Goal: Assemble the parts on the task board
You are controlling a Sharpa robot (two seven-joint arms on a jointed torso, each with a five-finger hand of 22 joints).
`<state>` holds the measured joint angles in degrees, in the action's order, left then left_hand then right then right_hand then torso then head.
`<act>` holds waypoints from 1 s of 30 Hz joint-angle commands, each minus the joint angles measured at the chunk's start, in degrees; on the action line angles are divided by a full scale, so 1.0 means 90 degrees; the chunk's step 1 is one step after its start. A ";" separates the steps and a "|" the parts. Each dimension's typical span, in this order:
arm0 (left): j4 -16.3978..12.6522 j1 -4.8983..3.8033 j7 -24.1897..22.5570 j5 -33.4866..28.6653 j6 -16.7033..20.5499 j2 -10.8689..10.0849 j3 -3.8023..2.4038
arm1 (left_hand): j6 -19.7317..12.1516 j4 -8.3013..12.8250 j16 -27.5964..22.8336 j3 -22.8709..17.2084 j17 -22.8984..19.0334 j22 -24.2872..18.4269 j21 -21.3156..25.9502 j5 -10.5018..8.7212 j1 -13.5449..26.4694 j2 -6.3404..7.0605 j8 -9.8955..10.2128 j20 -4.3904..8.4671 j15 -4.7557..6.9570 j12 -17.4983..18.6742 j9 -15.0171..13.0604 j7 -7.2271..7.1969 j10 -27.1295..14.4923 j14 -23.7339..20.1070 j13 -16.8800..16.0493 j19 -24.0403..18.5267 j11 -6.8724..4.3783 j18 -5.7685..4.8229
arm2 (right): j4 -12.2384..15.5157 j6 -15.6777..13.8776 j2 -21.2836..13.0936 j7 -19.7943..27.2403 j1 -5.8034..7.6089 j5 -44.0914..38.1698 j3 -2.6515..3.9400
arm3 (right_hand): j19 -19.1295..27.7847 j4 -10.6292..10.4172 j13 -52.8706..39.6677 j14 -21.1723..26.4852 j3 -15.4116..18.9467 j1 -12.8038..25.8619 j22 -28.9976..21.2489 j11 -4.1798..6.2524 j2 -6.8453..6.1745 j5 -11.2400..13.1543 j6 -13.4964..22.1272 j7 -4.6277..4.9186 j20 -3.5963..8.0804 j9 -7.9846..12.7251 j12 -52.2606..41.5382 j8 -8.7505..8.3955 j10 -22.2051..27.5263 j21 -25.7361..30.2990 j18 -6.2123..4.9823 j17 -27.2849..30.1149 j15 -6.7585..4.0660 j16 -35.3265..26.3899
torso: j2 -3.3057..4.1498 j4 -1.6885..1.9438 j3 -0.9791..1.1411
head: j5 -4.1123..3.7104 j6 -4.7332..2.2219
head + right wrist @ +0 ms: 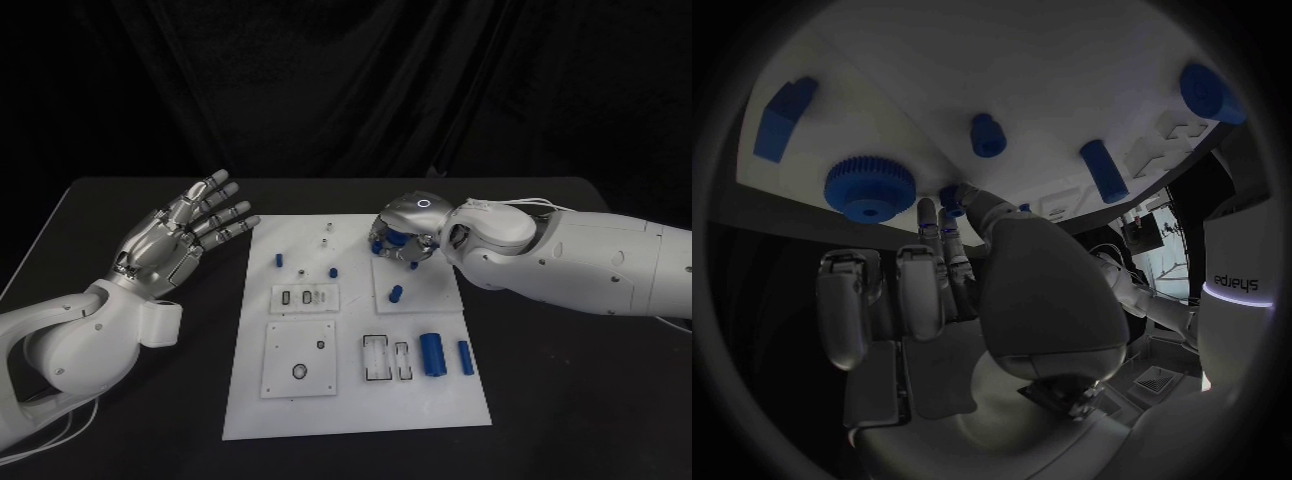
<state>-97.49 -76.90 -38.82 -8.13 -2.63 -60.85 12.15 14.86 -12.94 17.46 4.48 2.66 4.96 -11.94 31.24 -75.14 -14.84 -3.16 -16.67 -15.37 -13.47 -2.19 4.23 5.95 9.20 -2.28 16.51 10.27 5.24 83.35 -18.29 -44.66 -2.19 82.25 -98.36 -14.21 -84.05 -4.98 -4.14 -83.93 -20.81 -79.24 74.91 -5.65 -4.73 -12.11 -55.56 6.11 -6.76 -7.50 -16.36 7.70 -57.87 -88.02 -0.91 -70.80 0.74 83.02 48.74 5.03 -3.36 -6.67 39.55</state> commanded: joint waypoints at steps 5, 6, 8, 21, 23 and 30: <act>0.0032 -0.0007 -0.0850 -0.0009 -0.0162 0.0004 -0.0005 | 0.0036 0.0077 -0.0024 -0.0032 -0.0005 -0.0007 0.0024 0.0041 -0.0078 -0.0018 0.0013 0.0003 0.0003 0.0024 -0.0008 0.0049 -0.0050 -0.0050 0.0007 -0.0056 0.0003 -0.0008 | -0.0067 -0.0084 0.0067 0.0196 -0.0052 0.0085 0.0003 | -0.0269 0.0014 -0.0013 -0.0236 -0.0035 -0.0044 0.1093 0.0055 0.0147 -0.0058 -0.0316 0.0037 -0.0028 -0.0139 0.0023 0.0141 -0.0221 0.0025 -0.0052 -0.0020 -0.0006 -0.0016 | 0.0005 -0.0009 0.0003 | 0.0032 0.0031; 0.0038 -0.0007 -0.0849 -0.0008 -0.0163 0.0003 -0.0005 | 0.0036 0.0077 -0.0024 -0.0032 -0.0005 -0.0007 0.0024 0.0041 -0.0078 -0.0018 0.0013 0.0003 0.0003 0.0024 -0.0008 0.0049 -0.0050 -0.0050 0.0007 -0.0056 0.0003 -0.0008 | -0.0074 -0.0107 0.0074 0.0207 -0.0055 0.0086 0.0003 | -0.0267 0.0014 -0.0013 -0.0236 -0.0034 -0.0044 0.1091 0.0057 0.0147 -0.0057 -0.0320 0.0036 -0.0027 -0.0142 0.0023 0.0143 -0.0228 0.0026 -0.0052 -0.0019 -0.0007 -0.0017 | 0.0007 -0.0008 0.0003 | 0.0032 0.0034; 0.0048 -0.0007 -0.0846 -0.0008 -0.0165 0.0003 -0.0005 | 0.0034 0.0090 -0.0024 -0.0040 -0.0005 -0.0008 0.0024 0.0048 -0.0086 -0.0018 0.0013 0.0002 0.0002 0.0024 -0.0007 0.0052 -0.0052 -0.0052 0.0007 -0.0057 0.0004 -0.0009 | -0.0087 -0.0133 0.0087 0.0216 -0.0058 0.0087 0.0003 | -0.0269 0.0009 -0.0012 -0.0238 -0.0021 -0.0031 0.1094 0.0060 0.0139 -0.0045 -0.0307 0.0046 -0.0023 -0.0148 0.0028 0.0132 -0.0247 0.0026 -0.0052 -0.0024 -0.0011 -0.0017 | 0.0010 -0.0003 0.0002 | 0.0030 0.0036; 0.0091 -0.0005 -0.0826 -0.0009 -0.0156 0.0000 -0.0005 | 0.0037 0.0146 -0.0021 -0.0084 -0.0005 -0.0011 0.0027 0.0078 -0.0117 -0.0031 0.0012 0.0002 -0.0002 0.0017 -0.0007 0.0058 -0.0053 -0.0058 0.0006 -0.0064 0.0007 -0.0012 | -0.0003 -0.0667 0.0070 0.0301 -0.0004 0.0090 0.0006 | -0.0276 0.0122 0.0004 -0.0257 0.0101 -0.0120 0.1106 0.0267 0.0287 -0.0009 -0.0786 -0.0055 0.0140 -0.0606 0.0118 0.0464 -0.0891 0.0033 -0.0051 -0.0071 -0.0186 -0.0037 | 0.0006 -0.0009 -0.0007 | 0.0133 -0.0049; 0.0090 -0.0004 -0.0829 -0.0009 -0.0145 -0.0005 -0.0005 | 0.0037 0.0146 -0.0021 -0.0084 -0.0005 -0.0011 0.0027 0.0078 -0.0117 -0.0031 0.0012 0.0002 -0.0002 0.0017 -0.0007 0.0058 -0.0053 -0.0058 0.0006 -0.0064 0.0007 -0.0012 | 0.0044 -0.0687 0.0071 0.0264 0.0071 0.0090 0.0006 | -0.0280 0.0127 0.0005 -0.0260 0.0106 -0.0123 0.1112 0.0273 0.0284 -0.0015 -0.0791 -0.0055 0.0145 -0.0621 0.0127 0.0471 -0.0907 0.0031 -0.0049 -0.0081 -0.0191 -0.0034 | 0.0006 -0.0012 -0.0008 | 0.0162 -0.0082; 0.0080 -0.0004 -0.0865 0.0001 -0.0021 -0.0028 -0.0005 | 0.0076 0.0234 -0.0259 -0.0130 -0.0038 -0.0101 0.0228 0.0082 -0.0074 -0.0003 0.0002 0.0053 0.0111 -0.0010 -0.0011 0.0082 -0.0058 -0.0297 0.0004 -0.0388 0.0011 0.0035 | 0.0151 -0.0479 0.0169 0.0144 0.0466 0.0173 0.0007 | -0.0281 0.0112 0.0020 -0.0263 0.0147 -0.0085 0.1115 0.0270 0.0264 0.0007 -0.0775 -0.0068 0.0160 -0.0685 0.0200 0.0479 -0.0943 0.0032 -0.0048 -0.0085 -0.0197 -0.0039 | 0.0008 -0.0010 -0.0007 | 0.0243 -0.0097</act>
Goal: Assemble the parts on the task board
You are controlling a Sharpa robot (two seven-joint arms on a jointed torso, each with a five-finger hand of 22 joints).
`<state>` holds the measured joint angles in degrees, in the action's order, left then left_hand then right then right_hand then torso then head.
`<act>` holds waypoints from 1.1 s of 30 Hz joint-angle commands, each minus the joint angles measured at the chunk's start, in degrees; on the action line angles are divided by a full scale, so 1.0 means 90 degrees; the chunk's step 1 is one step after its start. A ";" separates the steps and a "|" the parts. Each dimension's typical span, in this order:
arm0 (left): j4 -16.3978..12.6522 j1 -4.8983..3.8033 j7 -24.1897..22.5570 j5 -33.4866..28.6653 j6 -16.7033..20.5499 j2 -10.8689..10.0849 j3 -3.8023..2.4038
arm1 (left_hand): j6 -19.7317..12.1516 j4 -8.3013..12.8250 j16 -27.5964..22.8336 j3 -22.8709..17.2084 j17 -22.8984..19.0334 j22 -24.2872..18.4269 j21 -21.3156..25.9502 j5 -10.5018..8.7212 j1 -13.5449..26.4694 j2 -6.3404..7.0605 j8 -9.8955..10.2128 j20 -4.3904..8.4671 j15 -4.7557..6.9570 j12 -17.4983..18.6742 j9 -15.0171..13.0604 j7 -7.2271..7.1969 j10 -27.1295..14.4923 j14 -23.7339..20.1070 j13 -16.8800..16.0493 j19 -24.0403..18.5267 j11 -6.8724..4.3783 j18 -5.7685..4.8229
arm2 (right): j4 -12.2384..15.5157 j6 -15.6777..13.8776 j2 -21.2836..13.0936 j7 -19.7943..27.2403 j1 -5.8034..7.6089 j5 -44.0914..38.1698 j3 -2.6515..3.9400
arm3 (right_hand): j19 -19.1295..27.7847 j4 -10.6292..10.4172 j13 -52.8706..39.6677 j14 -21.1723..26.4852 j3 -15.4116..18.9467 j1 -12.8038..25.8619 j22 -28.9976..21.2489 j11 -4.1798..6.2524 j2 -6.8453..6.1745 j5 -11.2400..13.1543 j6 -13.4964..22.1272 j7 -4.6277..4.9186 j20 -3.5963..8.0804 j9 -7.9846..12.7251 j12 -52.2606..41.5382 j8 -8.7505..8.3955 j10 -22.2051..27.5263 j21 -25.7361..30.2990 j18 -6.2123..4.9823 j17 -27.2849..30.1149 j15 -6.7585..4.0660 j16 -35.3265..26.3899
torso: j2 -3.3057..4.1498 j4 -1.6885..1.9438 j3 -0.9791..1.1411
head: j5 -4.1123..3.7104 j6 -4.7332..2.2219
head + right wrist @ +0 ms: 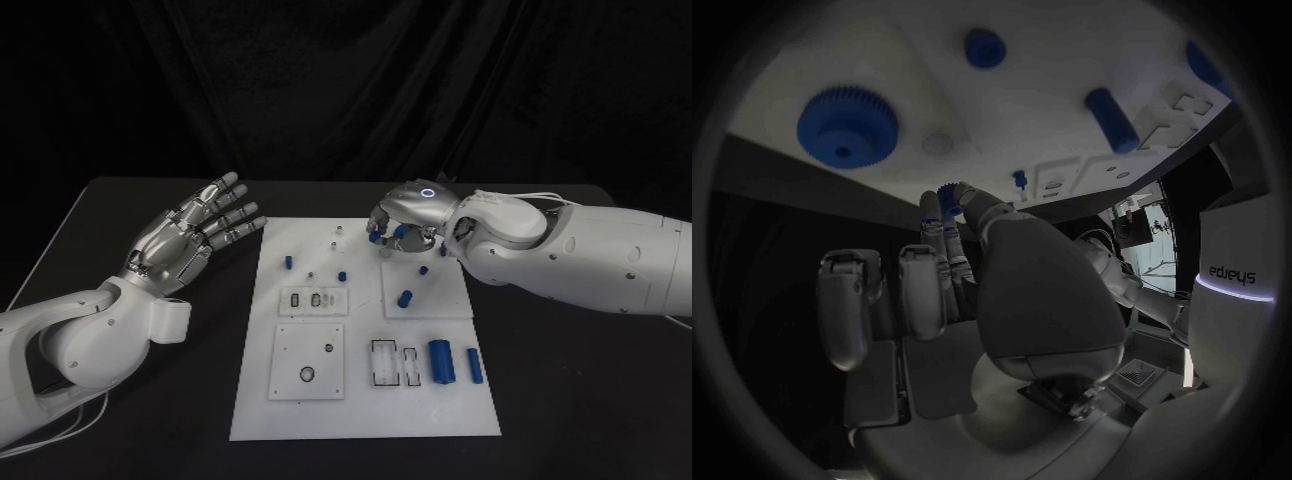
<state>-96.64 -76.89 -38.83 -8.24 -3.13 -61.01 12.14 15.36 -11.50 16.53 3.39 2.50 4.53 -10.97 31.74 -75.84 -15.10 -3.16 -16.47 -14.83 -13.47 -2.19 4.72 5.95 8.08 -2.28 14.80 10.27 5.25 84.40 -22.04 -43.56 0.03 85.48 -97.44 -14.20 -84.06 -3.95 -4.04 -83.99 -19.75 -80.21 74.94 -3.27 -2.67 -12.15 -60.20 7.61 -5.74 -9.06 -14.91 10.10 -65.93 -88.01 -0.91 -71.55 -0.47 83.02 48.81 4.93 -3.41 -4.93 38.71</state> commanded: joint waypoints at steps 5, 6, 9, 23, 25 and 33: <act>-0.0029 -0.0004 -0.0972 0.0034 0.0148 -0.0019 -0.0005 | 0.0120 0.0116 -0.0635 -0.0026 -0.0085 -0.0213 0.0500 0.0045 0.0126 0.0024 -0.0030 0.0215 0.0363 -0.0092 -0.0022 0.0103 -0.0046 -0.0582 -0.0003 -0.0799 0.0044 0.0175 | -0.0069 0.0222 0.0284 -0.0105 0.0324 0.0241 0.0006 | -0.0285 -0.0009 0.0021 -0.0254 0.0027 0.0024 0.1117 0.0001 0.0056 -0.0009 -0.0206 -0.0224 0.0048 -0.0549 0.0111 0.0191 -0.0045 0.0031 -0.0046 0.0009 -0.0061 -0.0050 | -0.0006 0.0024 -0.0013 | 0.0088 -0.0013; -0.0028 -0.0004 -0.0981 0.0037 0.0154 -0.0017 -0.0005 | 0.0133 0.0126 -0.0648 -0.0030 -0.0086 -0.0221 0.0520 0.0055 0.0129 0.0022 -0.0034 0.0228 0.0390 -0.0100 -0.0023 0.0115 -0.0045 -0.0594 -0.0003 -0.0831 0.0034 0.0191 | -0.0103 0.0248 0.0328 -0.0095 0.0338 0.0252 0.0006 | -0.0286 -0.0009 0.0022 -0.0256 0.0028 0.0024 0.1119 -0.0003 0.0056 -0.0010 -0.0197 -0.0228 0.0047 -0.0553 0.0121 0.0187 -0.0043 0.0031 -0.0046 0.0003 -0.0059 -0.0048 | -0.0004 0.0026 -0.0013 | 0.0088 -0.0015; -0.0022 -0.0004 -0.1000 0.0048 0.0164 -0.0011 -0.0005 | 0.0147 0.0135 -0.0644 -0.0034 -0.0085 -0.0224 0.0529 0.0067 0.0131 0.0020 -0.0038 0.0233 0.0400 -0.0108 -0.0024 0.0123 -0.0043 -0.0598 -0.0003 -0.0847 0.0023 0.0199 | -0.0343 0.0338 0.0584 -0.0028 0.0375 0.0289 0.0006 | -0.0287 0.0022 0.0023 -0.0255 0.0023 -0.0010 0.1122 0.0000 0.0048 -0.0012 -0.0186 -0.0229 0.0047 -0.0575 0.0152 0.0185 -0.0047 0.0030 -0.0045 0.0004 -0.0058 -0.0052 | 0.0003 0.0022 -0.0011 | 0.0090 -0.0016; -0.0018 -0.0002 -0.0946 0.0056 0.0107 0.0015 -0.0005 | 0.0219 0.0175 -0.0521 -0.0077 -0.0063 -0.0203 0.0486 0.0105 0.0138 -0.0016 -0.0061 0.0139 0.0306 -0.0153 -0.0032 0.0220 -0.0023 -0.0553 -0.0006 -0.0805 -0.0013 0.0212 | -0.1360 0.0618 0.1412 -0.0008 0.0273 0.0319 0.0006 | -0.0262 0.0075 0.0024 -0.0241 0.0032 -0.0055 0.1090 -0.0018 0.0015 0.0000 -0.0147 -0.0217 0.0041 -0.0626 0.0237 0.0166 -0.0041 0.0049 -0.0054 0.0041 -0.0046 -0.0077 | 0.0005 0.0021 -0.0007 | 0.0172 -0.0130; -0.0013 -0.0002 -0.0942 0.0056 0.0096 0.0030 -0.0005 | 0.0238 0.0182 -0.0509 -0.0083 -0.0062 -0.0198 0.0476 0.0107 0.0139 -0.0020 -0.0067 0.0126 0.0294 -0.0158 -0.0034 0.0237 -0.0019 -0.0546 -0.0006 -0.0793 -0.0023 0.0214 | -0.1439 0.0642 0.1468 -0.0022 0.0253 0.0319 0.0006 | -0.0262 0.0075 0.0024 -0.0241 0.0032 -0.0055 0.1090 -0.0018 0.0015 0.0000 -0.0147 -0.0217 0.0041 -0.0626 0.0237 0.0166 -0.0041 0.0049 -0.0054 0.0041 -0.0046 -0.0077 | 0.0005 0.0024 -0.0004 | 0.0165 -0.0130; 0.0008 -0.0001 -0.0924 0.0056 0.0063 0.0064 -0.0005 | 0.0246 0.0188 -0.0494 -0.0091 -0.0060 -0.0194 0.0467 0.0109 0.0139 -0.0025 -0.0070 0.0116 0.0288 -0.0160 -0.0035 0.0247 -0.0019 -0.0540 -0.0006 -0.0784 -0.0026 0.0217 | -0.1548 0.0686 0.1537 -0.0063 0.0194 0.0320 0.0007 | -0.0260 0.0073 0.0025 -0.0234 0.0037 -0.0051 0.1088 -0.0027 0.0013 0.0005 -0.0126 -0.0210 0.0035 -0.0637 0.0266 0.0151 -0.0031 0.0051 -0.0054 0.0050 -0.0038 -0.0084 | -0.0002 0.0010 -0.0009 | 0.0152 -0.0104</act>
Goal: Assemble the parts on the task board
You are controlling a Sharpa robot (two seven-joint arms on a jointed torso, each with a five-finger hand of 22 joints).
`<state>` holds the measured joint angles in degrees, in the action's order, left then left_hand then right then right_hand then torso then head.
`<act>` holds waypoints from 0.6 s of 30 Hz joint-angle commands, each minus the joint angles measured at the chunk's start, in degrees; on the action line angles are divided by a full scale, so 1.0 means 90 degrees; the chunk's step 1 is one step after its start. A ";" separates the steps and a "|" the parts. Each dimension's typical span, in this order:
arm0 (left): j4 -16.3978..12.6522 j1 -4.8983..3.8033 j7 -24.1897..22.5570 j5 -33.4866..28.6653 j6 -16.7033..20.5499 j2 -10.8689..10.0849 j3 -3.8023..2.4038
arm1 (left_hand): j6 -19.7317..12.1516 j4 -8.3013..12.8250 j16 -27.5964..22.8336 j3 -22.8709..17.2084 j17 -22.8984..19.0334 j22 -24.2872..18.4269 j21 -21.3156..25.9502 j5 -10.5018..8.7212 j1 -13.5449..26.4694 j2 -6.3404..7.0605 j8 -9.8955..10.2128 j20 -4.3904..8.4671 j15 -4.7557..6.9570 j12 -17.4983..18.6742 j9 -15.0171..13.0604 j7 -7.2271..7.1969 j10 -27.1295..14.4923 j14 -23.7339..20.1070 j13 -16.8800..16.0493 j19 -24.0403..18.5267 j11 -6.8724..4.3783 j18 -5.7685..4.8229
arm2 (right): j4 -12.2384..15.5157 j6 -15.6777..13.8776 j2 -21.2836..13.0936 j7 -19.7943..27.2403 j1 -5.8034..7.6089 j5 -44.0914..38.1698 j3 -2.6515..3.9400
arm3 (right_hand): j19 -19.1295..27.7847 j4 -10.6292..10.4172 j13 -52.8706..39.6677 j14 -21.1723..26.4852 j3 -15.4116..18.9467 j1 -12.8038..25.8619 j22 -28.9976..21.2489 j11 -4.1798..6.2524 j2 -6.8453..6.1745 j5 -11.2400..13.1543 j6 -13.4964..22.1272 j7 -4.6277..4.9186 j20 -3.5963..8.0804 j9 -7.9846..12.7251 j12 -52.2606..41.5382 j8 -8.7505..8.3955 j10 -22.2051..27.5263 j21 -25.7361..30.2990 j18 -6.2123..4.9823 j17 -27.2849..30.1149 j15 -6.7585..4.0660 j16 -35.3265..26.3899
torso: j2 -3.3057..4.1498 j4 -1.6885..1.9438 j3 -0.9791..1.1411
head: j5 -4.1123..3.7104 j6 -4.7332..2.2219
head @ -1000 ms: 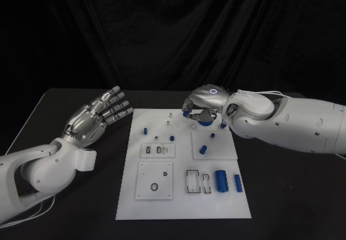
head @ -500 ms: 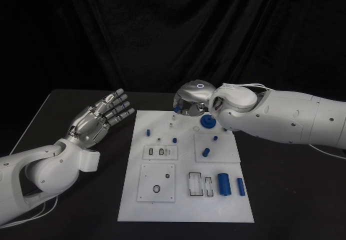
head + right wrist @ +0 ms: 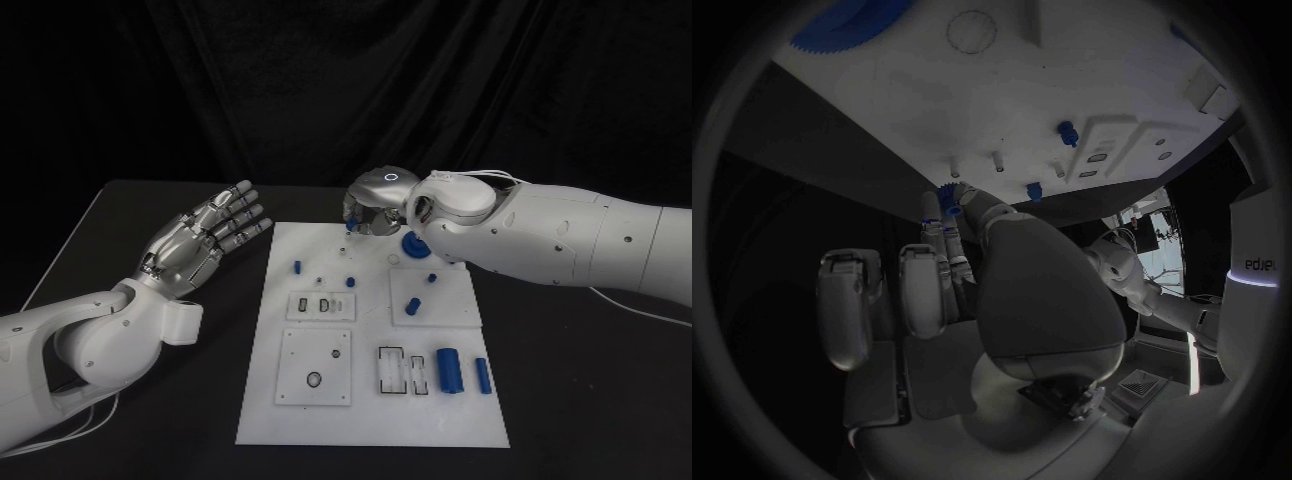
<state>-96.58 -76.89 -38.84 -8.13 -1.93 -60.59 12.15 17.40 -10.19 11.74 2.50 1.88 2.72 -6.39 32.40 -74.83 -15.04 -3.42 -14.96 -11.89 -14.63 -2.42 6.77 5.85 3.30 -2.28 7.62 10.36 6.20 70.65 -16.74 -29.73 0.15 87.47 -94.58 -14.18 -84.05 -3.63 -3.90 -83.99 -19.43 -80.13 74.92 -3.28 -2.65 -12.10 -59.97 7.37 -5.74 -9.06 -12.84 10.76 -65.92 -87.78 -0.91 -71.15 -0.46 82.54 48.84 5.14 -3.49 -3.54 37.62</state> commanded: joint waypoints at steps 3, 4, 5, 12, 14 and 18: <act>0.0013 -0.0001 -0.0916 0.0040 -0.0088 0.0032 -0.0005 | 0.0025 0.0047 0.0051 -0.0006 0.0010 0.0013 -0.0055 0.0038 0.0026 -0.0047 -0.0044 -0.0065 -0.0048 -0.0041 -0.0009 0.0030 -0.0004 -0.0002 -0.0006 0.0030 -0.0032 0.0115 | -0.0048 0.0093 0.0006 -0.0080 -0.0064 0.0002 0.0005 | -0.0260 0.0040 0.0010 -0.0232 -0.0002 -0.0063 0.1092 -0.0032 0.0017 -0.0004 -0.0137 -0.0181 0.0031 -0.0643 0.0056 0.0068 -0.0025 0.0024 -0.0054 0.0003 -0.0034 -0.0032 | -0.0007 -0.0026 -0.0002 | 0.0000 0.0013; 0.0018 -0.0001 -0.0913 0.0039 -0.0095 0.0036 -0.0005 | 0.0026 0.0049 0.0062 -0.0009 0.0012 0.0016 -0.0061 0.0039 0.0026 -0.0050 -0.0045 -0.0070 -0.0051 -0.0050 -0.0009 0.0031 0.0001 0.0002 -0.0008 0.0037 -0.0029 0.0117 | -0.0064 0.0089 0.0010 -0.0077 -0.0079 0.0002 0.0005 | -0.0260 0.0040 0.0010 -0.0232 -0.0002 -0.0063 0.1092 -0.0032 0.0017 -0.0004 -0.0137 -0.0181 0.0031 -0.0643 0.0056 0.0068 -0.0025 0.0024 -0.0054 0.0003 -0.0034 -0.0032 | -0.0005 -0.0026 -0.0003 | 0.0003 0.0013; 0.0024 -0.0001 -0.0909 0.0037 -0.0103 0.0041 -0.0005 | 0.0030 0.0052 0.0064 -0.0014 0.0012 0.0018 -0.0066 0.0039 0.0026 -0.0054 -0.0046 -0.0076 -0.0055 -0.0051 -0.0009 0.0032 0.0002 0.0004 -0.0008 0.0044 -0.0025 0.0119 | -0.0078 0.0089 0.0014 -0.0075 -0.0095 0.0002 0.0005 | -0.0255 0.0040 0.0011 -0.0229 -0.0003 -0.0063 0.1086 -0.0036 0.0018 -0.0006 -0.0129 -0.0180 0.0029 -0.0647 0.0066 0.0062 -0.0021 0.0028 -0.0055 0.0011 -0.0031 -0.0036 | -0.0005 -0.0028 -0.0003 | 0.0008 0.0015; 0.0059 0.0002 -0.0867 0.0010 -0.0144 0.0074 -0.0005 | 0.0033 0.0062 0.0088 -0.0032 0.0014 0.0031 -0.0096 0.0040 0.0027 -0.0065 -0.0048 -0.0105 -0.0079 -0.0057 -0.0009 0.0040 0.0005 0.0014 -0.0008 0.0081 -0.0017 0.0125 | -0.0153 0.0051 0.0051 -0.0058 -0.0171 0.0001 0.0005 | -0.0238 0.0033 0.0010 -0.0220 0.0001 -0.0054 0.1064 -0.0046 0.0021 0.0005 -0.0111 -0.0176 0.0022 -0.0656 0.0090 0.0049 -0.0015 0.0039 -0.0061 0.0033 -0.0022 -0.0048 | -0.0002 -0.0009 0.0000 | -0.0005 0.0037; 0.0071 0.0002 -0.0847 0.0004 -0.0157 0.0082 -0.0005 | 0.0038 0.0065 0.0096 -0.0037 0.0015 0.0034 -0.0103 0.0040 0.0028 -0.0067 -0.0049 -0.0113 -0.0085 -0.0063 -0.0009 0.0045 0.0008 0.0017 -0.0008 0.0090 -0.0017 0.0127 | -0.0168 0.0025 0.0066 -0.0041 -0.0189 0.0001 0.0006 | -0.0230 0.0029 0.0009 -0.0215 0.0003 -0.0049 0.1055 -0.0049 0.0023 0.0016 -0.0103 -0.0174 0.0018 -0.0661 0.0103 0.0042 -0.0014 0.0044 -0.0064 0.0041 -0.0018 -0.0053 | 0.0000 -0.0004 -0.0002 | -0.0016 0.0045; 0.0082 0.0003 -0.0819 -0.0003 -0.0171 0.0085 -0.0005 | 0.0037 0.0067 0.0096 -0.0040 0.0015 0.0036 -0.0106 0.0040 0.0029 -0.0068 -0.0049 -0.0117 -0.0088 -0.0065 -0.0009 0.0049 0.0009 0.0017 -0.0008 0.0094 -0.0014 0.0129 | -0.0191 -0.0004 0.0086 -0.0023 -0.0211 0.0001 0.0006 | -0.0227 0.0024 0.0008 -0.0212 0.0007 -0.0042 0.1051 -0.0053 0.0023 0.0027 -0.0099 -0.0174 0.0015 -0.0665 0.0111 0.0038 -0.0015 0.0047 -0.0065 0.0042 -0.0014 -0.0055 | 0.0000 -0.0020 0.0002 | -0.0006 0.0052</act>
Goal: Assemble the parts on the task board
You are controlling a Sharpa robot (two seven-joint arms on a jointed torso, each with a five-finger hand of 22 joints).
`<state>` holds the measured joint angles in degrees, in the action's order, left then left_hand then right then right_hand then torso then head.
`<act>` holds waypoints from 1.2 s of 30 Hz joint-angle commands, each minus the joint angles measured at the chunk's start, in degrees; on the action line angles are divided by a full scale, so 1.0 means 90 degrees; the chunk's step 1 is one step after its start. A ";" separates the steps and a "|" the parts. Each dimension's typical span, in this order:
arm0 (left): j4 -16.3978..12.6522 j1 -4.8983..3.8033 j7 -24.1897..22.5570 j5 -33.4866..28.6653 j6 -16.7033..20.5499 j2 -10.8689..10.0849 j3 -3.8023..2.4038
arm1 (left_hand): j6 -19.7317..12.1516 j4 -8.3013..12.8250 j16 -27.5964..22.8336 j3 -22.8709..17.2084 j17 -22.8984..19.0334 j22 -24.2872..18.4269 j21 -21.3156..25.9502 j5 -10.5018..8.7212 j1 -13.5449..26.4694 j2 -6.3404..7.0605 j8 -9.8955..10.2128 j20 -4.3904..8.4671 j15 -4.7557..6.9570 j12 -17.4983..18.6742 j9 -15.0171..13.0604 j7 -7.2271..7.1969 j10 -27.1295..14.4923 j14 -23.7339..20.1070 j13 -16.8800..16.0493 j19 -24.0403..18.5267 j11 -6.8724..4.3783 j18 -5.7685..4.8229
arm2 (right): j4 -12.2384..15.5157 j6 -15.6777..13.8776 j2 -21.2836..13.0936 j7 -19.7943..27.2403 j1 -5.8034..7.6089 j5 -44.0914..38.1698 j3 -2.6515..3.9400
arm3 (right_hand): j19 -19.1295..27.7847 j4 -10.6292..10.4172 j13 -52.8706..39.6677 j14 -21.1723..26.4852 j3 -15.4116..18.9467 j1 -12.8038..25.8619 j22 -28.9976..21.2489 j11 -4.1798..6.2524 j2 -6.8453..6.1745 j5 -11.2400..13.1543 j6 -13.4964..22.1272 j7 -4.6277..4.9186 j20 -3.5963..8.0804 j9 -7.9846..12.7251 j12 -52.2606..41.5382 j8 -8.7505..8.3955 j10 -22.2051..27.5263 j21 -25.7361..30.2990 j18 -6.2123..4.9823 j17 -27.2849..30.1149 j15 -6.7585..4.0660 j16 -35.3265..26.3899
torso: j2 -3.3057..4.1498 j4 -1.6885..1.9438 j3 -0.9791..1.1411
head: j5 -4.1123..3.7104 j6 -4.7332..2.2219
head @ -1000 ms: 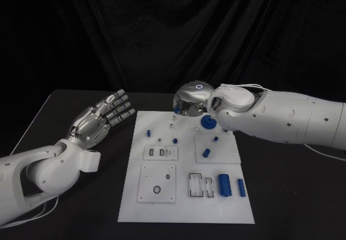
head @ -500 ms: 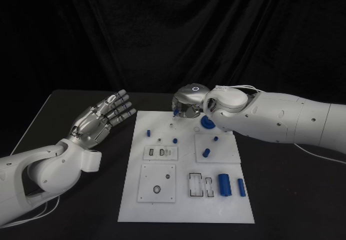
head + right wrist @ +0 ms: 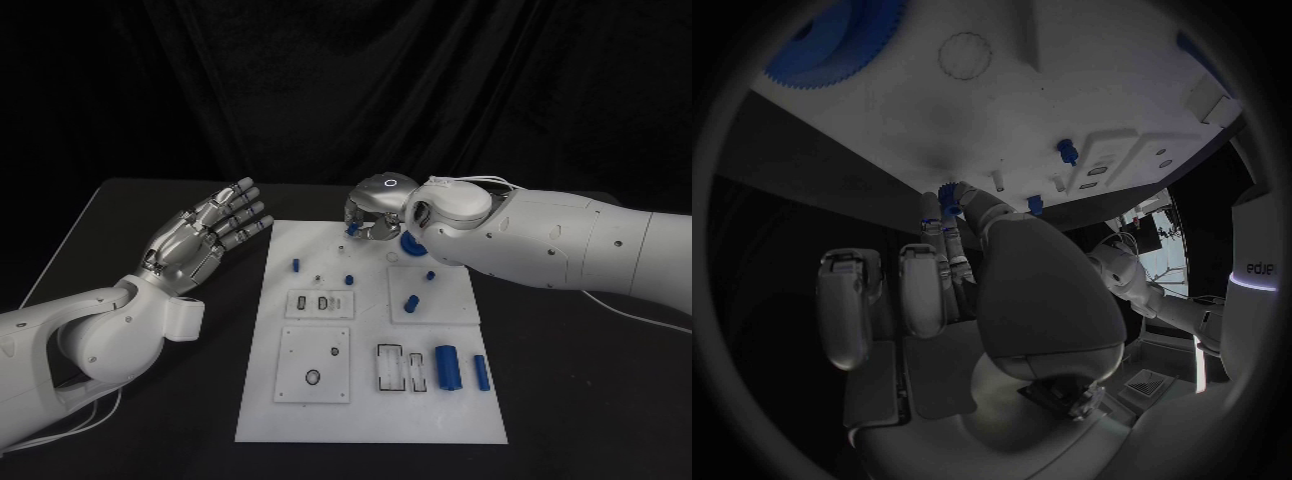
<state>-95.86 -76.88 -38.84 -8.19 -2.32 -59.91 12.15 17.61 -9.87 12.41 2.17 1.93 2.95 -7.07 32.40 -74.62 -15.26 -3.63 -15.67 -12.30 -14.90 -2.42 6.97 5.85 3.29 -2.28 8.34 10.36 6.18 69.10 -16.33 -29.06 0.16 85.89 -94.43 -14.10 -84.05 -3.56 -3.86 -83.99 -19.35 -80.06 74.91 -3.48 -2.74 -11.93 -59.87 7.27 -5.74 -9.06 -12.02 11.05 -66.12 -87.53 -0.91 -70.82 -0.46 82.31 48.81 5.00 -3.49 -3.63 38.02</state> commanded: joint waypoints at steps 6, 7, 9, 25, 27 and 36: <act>-0.0011 0.0003 -0.0806 -0.0002 -0.0137 -0.0002 -0.0005 | 0.0046 0.0039 0.0026 -0.0019 0.0008 0.0013 -0.0038 0.0041 0.0009 -0.0050 -0.0035 -0.0054 -0.0050 -0.0034 -0.0014 0.0062 0.0008 0.0017 -0.0007 0.0022 -0.0015 0.0137 | -0.0071 -0.0143 0.0052 -0.0023 -0.0066 -0.0014 -0.0002 | -0.0200 0.0004 0.0002 -0.0192 0.0004 -0.0036 0.1018 -0.0040 0.0038 0.0036 -0.0087 -0.0160 0.0005 -0.0678 0.0057 -0.0016 0.0015 0.0038 -0.0074 0.0057 -0.0004 -0.0055 | 0.0006 0.0006 0.0000 | -0.0021 0.0030; -0.0011 0.0003 -0.0804 -0.0003 -0.0137 -0.0003 -0.0005 | 0.0046 0.0039 0.0026 -0.0019 0.0008 0.0013 -0.0038 0.0041 0.0009 -0.0050 -0.0035 -0.0054 -0.0050 -0.0034 -0.0014 0.0062 0.0008 0.0017 -0.0007 0.0022 -0.0015 0.0137 | -0.0074 -0.0161 0.0055 -0.0020 -0.0069 -0.0014 -0.0002 | -0.0194 0.0000 0.0002 -0.0184 0.0006 -0.0031 0.1012 -0.0044 0.0039 0.0044 -0.0079 -0.0156 0.0001 -0.0682 0.0069 -0.0023 0.0017 0.0042 -0.0076 0.0076 0.0000 -0.0064 | 0.0007 0.0008 -0.0001 | -0.0024 0.0034; -0.0009 0.0003 -0.0785 -0.0007 -0.0140 -0.0003 -0.0005 | 0.0056 0.0041 0.0028 -0.0023 0.0008 0.0014 -0.0040 0.0042 0.0009 -0.0052 -0.0038 -0.0056 -0.0050 -0.0037 -0.0015 0.0070 0.0009 0.0016 -0.0008 0.0024 -0.0015 0.0138 | -0.0080 -0.0221 0.0065 -0.0014 -0.0076 -0.0014 -0.0002 | -0.0194 0.0000 0.0002 -0.0184 0.0006 -0.0031 0.1012 -0.0044 0.0039 0.0044 -0.0079 -0.0156 0.0001 -0.0682 0.0069 -0.0023 0.0017 0.0042 -0.0076 0.0076 0.0000 -0.0064 | 0.0006 0.0001 0.0000 | -0.0019 0.0040; 0.0031 0.0003 -0.0691 -0.0065 -0.0166 0.0043 -0.0005 | 0.0181 0.0064 0.0049 -0.0065 0.0008 0.0026 -0.0066 0.0047 0.0019 -0.0062 -0.0080 -0.0077 -0.0050 -0.0065 -0.0033 0.0191 0.0021 0.0015 -0.0010 0.0050 -0.0051 0.0156 | -0.0148 -0.0149 0.0162 -0.0047 -0.0095 -0.0014 -0.0002 | -0.0165 -0.0032 0.0000 -0.0156 0.0017 0.0006 0.0982 -0.0070 0.0047 0.0086 -0.0020 -0.0151 -0.0021 -0.0701 0.0143 -0.0075 0.0040 0.0063 -0.0085 0.0120 0.0023 -0.0093 | 0.0002 -0.0005 0.0002 | -0.0037 0.0079; 0.0041 0.0003 -0.0682 -0.0066 -0.0167 0.0048 -0.0005 | 0.0214 0.0067 0.0050 -0.0072 0.0007 0.0026 -0.0066 0.0048 0.0021 -0.0063 -0.0090 -0.0077 -0.0047 -0.0069 -0.0037 0.0206 0.0023 0.0014 -0.0011 0.0049 -0.0053 0.0159 | -0.0146 -0.0103 0.0168 -0.0061 -0.0099 -0.0014 -0.0002 | -0.0159 -0.0044 0.0002 -0.0150 0.0020 0.0021 0.0977 -0.0088 0.0041 0.0104 0.0034 -0.0148 -0.0033 -0.0701 0.0188 -0.0117 0.0075 0.0068 -0.0086 0.0119 0.0038 -0.0096 | 0.0003 -0.0008 0.0000 | -0.0032 0.0069; 0.0076 0.0004 -0.0635 -0.0101 -0.0172 0.0068 -0.0006 | 0.0238 0.0071 0.0053 -0.0078 0.0008 0.0027 -0.0070 0.0049 0.0023 -0.0061 -0.0100 -0.0077 -0.0040 -0.0072 -0.0041 0.0226 0.0025 0.0013 -0.0011 0.0052 -0.0057 0.0163 | -0.0157 0.0226 0.0193 -0.0237 -0.0116 -0.0014 -0.0002 | -0.0041 -0.0157 0.0011 -0.0053 0.0115 0.0191 0.0846 -0.0257 -0.0114 0.0367 0.0889 -0.0297 -0.0087 -0.0534 0.0560 -0.0689 0.0779 0.0155 -0.0127 0.0302 0.0070 -0.0201 | 0.0002 0.0004 -0.0001 | -0.0050 0.0086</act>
<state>-95.19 -76.88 -38.85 -8.85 -2.90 -59.42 12.14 19.36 -9.32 12.63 1.62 1.92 3.13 -7.31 32.62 -74.62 -15.26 -4.27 -16.09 -12.50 -15.24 -2.71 8.29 6.06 3.50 -2.33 8.76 10.16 7.10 67.74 -16.34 -27.45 -0.26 85.04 -94.36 -14.10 -83.95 -4.91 -3.81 -84.00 -18.51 -78.66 74.93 -5.72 -3.16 -8.92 -52.92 4.72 -6.25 -14.47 -7.33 5.60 -59.90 -86.46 -0.90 -68.22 0.05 80.70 48.82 4.96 -3.49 -4.08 38.74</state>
